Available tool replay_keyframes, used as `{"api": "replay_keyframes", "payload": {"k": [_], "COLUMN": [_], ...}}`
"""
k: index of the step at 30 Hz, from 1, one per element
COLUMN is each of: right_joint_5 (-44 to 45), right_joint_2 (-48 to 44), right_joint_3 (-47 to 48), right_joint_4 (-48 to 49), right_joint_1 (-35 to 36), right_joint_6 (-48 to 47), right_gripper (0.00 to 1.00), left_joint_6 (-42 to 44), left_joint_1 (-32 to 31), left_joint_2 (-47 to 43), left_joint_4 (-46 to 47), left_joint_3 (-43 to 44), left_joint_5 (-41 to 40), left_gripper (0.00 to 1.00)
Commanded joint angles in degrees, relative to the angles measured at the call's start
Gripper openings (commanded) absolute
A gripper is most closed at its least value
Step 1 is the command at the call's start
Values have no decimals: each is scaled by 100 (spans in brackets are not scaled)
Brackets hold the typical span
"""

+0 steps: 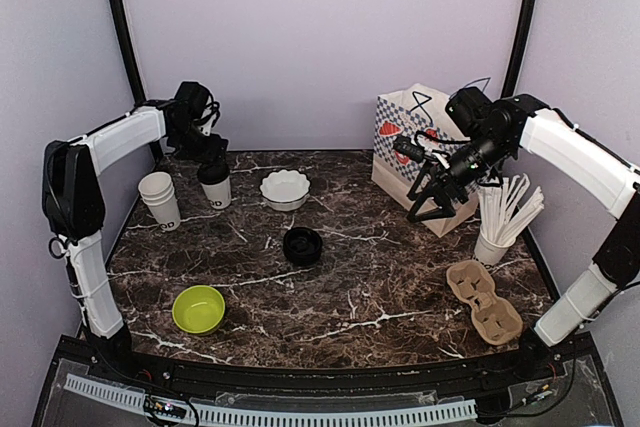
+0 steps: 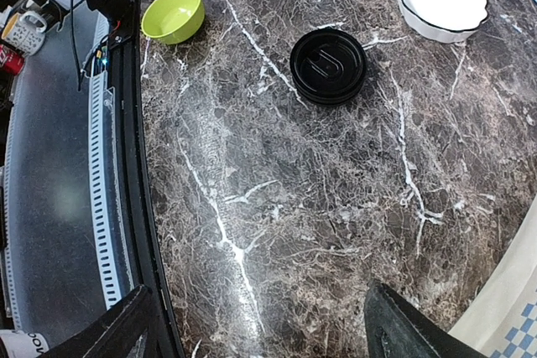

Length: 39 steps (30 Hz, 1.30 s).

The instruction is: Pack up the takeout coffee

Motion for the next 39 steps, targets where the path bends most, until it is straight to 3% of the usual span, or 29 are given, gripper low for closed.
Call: {"api": "replay_keyframes", "payload": {"k": [1,8,14,20,28,39], "right_joint_5": [-198,-254,-175,-171,-219,-150], "right_joint_2": [38,108,63,136,258,221], "right_joint_3": [-23,41,-79,-58,14,-47], "right_joint_4": [57,14,67,59,20,25], "right_joint_1": [-26,-26,-27,-26,-26,-26], "right_joint_6": [-64,-74,-39,-39,-30,22], "right_gripper": [85,85,85,84,83,82], "left_joint_6": [68,-8,-434,-572,-485,-310], "left_joint_1": [24,37,50,87,409,717], "left_joint_2": [-714,-628,-744,-990,-1137,-871], "left_joint_4": [-421,-493,-1351,-2084,-1811,-1522], "left_joint_3": [65,27,408,135,-515,-544], "left_joint_5": [-21,207,-809,-1151,-1152,-772], "left_gripper": [83,79,72,62,55,35]}}
